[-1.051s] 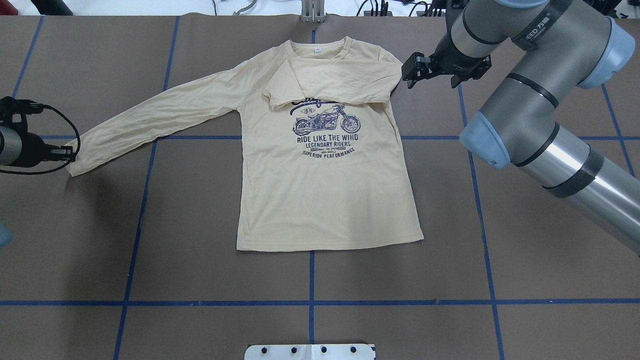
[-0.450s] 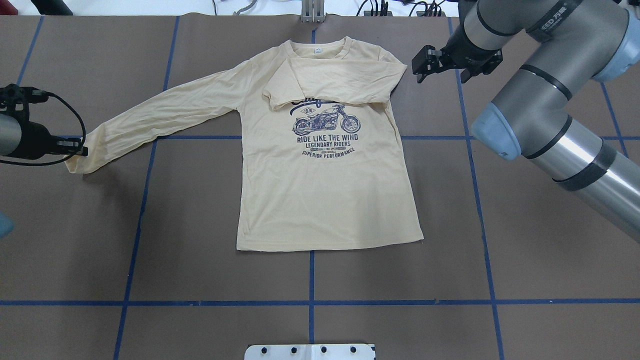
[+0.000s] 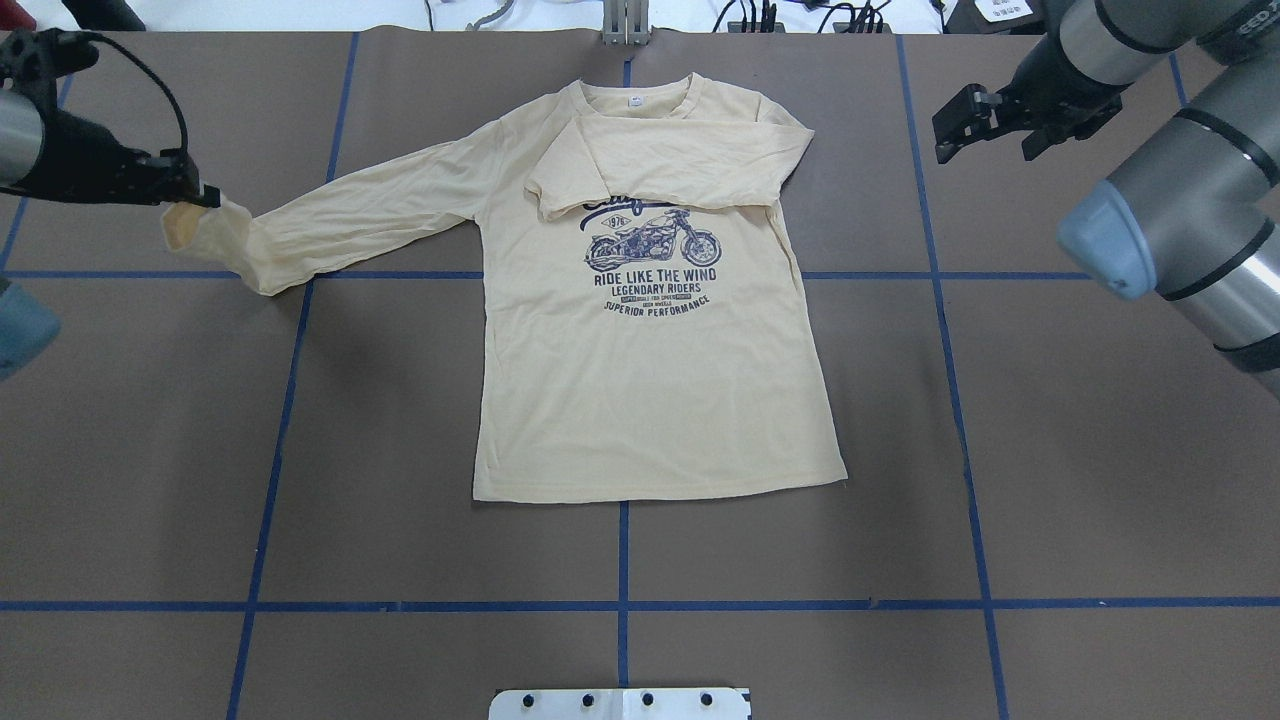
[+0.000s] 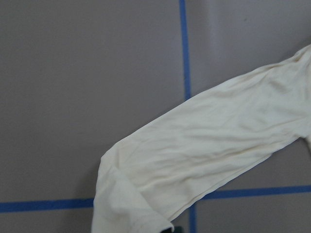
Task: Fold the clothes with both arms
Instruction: 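Lift the second sleeve with the left gripper and carry it over the chest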
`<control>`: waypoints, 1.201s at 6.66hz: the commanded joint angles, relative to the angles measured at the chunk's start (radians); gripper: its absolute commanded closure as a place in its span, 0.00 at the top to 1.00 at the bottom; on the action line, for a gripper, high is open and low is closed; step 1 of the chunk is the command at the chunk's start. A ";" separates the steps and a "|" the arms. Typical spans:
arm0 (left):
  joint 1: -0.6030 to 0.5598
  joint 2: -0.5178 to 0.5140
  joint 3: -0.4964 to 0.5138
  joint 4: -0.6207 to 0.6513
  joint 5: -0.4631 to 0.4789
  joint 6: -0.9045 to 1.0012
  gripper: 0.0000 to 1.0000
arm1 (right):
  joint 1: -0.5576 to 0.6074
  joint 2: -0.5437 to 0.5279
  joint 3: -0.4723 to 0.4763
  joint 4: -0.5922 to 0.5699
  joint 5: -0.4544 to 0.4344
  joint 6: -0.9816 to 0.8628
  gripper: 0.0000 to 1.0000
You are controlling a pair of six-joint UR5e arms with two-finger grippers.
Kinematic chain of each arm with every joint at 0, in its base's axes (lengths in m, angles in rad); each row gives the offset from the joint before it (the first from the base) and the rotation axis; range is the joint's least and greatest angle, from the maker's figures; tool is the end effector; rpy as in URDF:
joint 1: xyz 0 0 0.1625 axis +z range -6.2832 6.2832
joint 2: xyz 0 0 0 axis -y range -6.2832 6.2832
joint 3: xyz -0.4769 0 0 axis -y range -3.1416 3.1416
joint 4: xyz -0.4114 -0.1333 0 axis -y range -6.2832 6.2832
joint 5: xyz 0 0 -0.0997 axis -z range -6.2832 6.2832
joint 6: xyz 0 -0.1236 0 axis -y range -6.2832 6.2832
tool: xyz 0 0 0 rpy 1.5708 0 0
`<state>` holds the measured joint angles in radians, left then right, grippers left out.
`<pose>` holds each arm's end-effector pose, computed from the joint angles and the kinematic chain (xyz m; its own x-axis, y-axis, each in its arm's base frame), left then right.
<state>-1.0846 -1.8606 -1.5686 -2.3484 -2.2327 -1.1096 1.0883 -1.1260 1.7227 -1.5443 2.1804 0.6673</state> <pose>0.2597 -0.6142 0.4628 0.4012 -0.0079 -0.9160 0.2988 0.9464 0.1228 -0.2627 -0.6364 0.3859 0.6819 -0.0862 0.7264 -0.0576 0.9836 0.1707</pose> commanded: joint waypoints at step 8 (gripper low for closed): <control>0.165 -0.823 0.503 -0.063 0.133 -0.575 0.00 | 0.150 -0.256 0.034 -0.002 0.076 -0.262 1.00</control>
<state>-0.9751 -2.6169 -1.1664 -2.3518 -2.2032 -1.6782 1.2379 -1.3770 1.7577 -1.5463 2.2517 0.4054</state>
